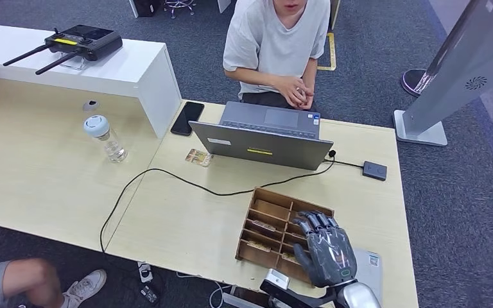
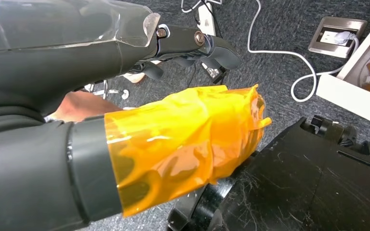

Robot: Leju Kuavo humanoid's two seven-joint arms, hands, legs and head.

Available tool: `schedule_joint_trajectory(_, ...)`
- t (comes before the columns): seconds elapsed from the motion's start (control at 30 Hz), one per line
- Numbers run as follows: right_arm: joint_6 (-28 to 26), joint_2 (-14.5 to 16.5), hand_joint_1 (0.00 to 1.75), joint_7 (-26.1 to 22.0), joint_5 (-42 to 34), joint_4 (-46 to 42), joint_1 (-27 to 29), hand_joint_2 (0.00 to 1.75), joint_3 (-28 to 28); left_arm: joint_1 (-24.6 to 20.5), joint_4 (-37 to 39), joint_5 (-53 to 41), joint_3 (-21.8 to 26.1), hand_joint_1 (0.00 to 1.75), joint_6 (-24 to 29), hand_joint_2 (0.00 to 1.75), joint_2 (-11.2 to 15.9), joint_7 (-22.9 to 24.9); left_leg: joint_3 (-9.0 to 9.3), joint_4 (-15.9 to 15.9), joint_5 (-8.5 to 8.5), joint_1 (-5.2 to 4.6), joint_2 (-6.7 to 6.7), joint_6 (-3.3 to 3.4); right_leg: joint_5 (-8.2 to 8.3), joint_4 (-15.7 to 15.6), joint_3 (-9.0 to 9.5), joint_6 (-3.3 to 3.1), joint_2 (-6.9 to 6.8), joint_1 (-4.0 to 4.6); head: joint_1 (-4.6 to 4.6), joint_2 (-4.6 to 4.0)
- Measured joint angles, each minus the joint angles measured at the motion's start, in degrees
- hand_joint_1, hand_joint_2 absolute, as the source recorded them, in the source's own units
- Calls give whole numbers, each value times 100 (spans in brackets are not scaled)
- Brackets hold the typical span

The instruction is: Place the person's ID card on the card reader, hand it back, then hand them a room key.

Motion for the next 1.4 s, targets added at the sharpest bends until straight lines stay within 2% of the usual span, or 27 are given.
schedule_joint_trajectory(0.37, -2, 0, 71, 44, 56, 58, 1, 175, -138, 3, 0, -40, 0, 0, -21, 0, 0, 2, 0, 0, 0, 0, 0, 0, 0, 0, 0, 0, 0, 0, 0, 0)
schedule_joint_trajectory(0.63, -5, 0, 66, 48, 79, 58, 1, 175, -263, 5, 0, -47, 0, 0, -28, 0, 0, 2, 0, 0, 0, 0, 0, 0, 0, 0, 0, 0, 0, 0, 0, 0)
schedule_joint_trajectory(1.07, -4, 0, 72, 52, 101, 58, 1, 175, -367, 7, 0, -47, 0, 0, -32, 0, 0, 2, 0, 0, 0, 0, 0, 0, 0, 0, -1, 0, 0, 0, 0, 0)
schedule_joint_trajectory(1.17, -4, 0, 84, 52, 101, 58, 2, 175, -371, 7, 0, -47, 0, 0, -32, 0, 0, 2, 0, 0, 0, 0, 0, 0, 0, 0, 0, 0, 0, 0, 0, 0)
schedule_joint_trajectory(1.23, -4, 0, 97, 52, 101, 58, 2, 175, -372, 7, 0, -48, 0, 0, -32, 0, 0, 2, 0, 0, 0, 0, 0, 0, 0, 0, 0, 0, 0, 0, 0, 0)
schedule_joint_trajectory(1.3, -4, 0, 120, 52, 102, 58, 2, 175, -374, 8, 0, -48, 0, 0, -31, 0, 0, 2, 0, 0, 0, 0, 0, 0, 0, 0, 0, 0, 0, 0, 0, 0)
schedule_joint_trajectory(1.37, -3, 0, 136, 52, 103, 58, 2, 175, -375, 9, 0, -47, 0, 0, -30, 0, 0, 2, 0, 0, 0, 0, 0, 0, 0, 0, 0, 0, 0, 0, 0, 0)
schedule_joint_trajectory(1.4, -4, 0, 138, 52, 105, 58, 2, 175, -375, 10, 0, -47, 0, 0, -30, 0, 0, 2, 0, 0, 0, 0, 0, 0, 0, 0, 0, 0, 0, 0, 0, 0)
